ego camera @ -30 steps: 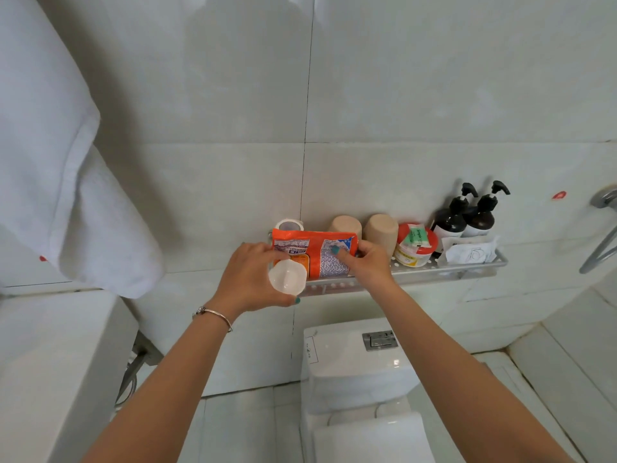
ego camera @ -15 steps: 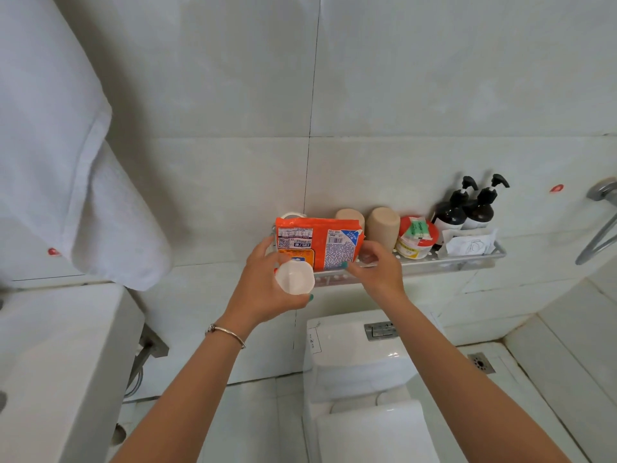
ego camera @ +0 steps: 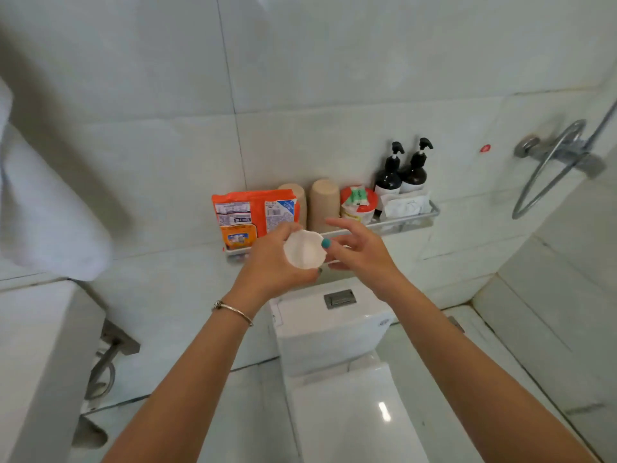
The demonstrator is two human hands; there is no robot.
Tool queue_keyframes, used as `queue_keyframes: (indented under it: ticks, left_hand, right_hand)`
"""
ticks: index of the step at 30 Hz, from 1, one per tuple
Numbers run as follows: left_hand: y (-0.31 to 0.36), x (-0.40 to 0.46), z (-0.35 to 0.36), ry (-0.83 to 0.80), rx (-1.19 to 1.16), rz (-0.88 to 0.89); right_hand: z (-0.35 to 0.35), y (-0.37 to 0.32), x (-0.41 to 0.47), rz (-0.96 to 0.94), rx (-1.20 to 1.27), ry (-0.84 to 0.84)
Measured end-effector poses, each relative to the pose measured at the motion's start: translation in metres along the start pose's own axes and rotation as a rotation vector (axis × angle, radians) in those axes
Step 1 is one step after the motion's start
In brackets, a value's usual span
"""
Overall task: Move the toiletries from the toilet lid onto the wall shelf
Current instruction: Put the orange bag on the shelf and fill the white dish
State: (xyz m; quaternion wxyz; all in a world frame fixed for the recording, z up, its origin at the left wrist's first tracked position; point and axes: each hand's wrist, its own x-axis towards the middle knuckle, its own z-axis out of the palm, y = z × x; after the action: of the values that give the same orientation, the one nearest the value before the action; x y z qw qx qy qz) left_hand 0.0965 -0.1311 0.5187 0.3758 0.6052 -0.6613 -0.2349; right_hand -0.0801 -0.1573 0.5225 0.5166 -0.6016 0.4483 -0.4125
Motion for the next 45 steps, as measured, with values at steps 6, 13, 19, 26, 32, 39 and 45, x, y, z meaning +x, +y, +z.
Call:
queue_keyframes:
  ticks: [6, 13, 19, 26, 32, 39, 45]
  left_hand:
    - [0.063, -0.031, 0.071, -0.016, -0.037, 0.078]
    - [0.12, -0.055, 0.123, -0.005, -0.293, -0.052]
    - [0.138, -0.047, 0.143, 0.047, -0.397, -0.064]
    - [0.144, -0.01, 0.165, 0.113, -0.395, -0.061]
    - [0.149, 0.035, 0.192, 0.345, -0.36, -0.132]
    - [0.168, 0.064, 0.221, 0.501, -0.412, -0.217]
    - [0.167, 0.055, 0.226, 0.574, -0.321, -0.301]
  right_hand:
    - [-0.095, 0.013, -0.048, -0.027, -0.049, -0.16]
    - [-0.177, -0.001, -0.072, -0.065, -0.058, -0.332]
    - [-0.202, -0.001, -0.069, -0.068, -0.01, -0.334]
    - [-0.226, 0.007, -0.029, -0.059, 0.026, -0.393]
    - [-0.244, 0.021, 0.053, -0.136, -0.044, -0.527]
    - [-0.266, 0.024, 0.107, -0.167, -0.101, -0.68]
    - [-0.256, 0.037, 0.123, -0.228, -0.13, -0.81]
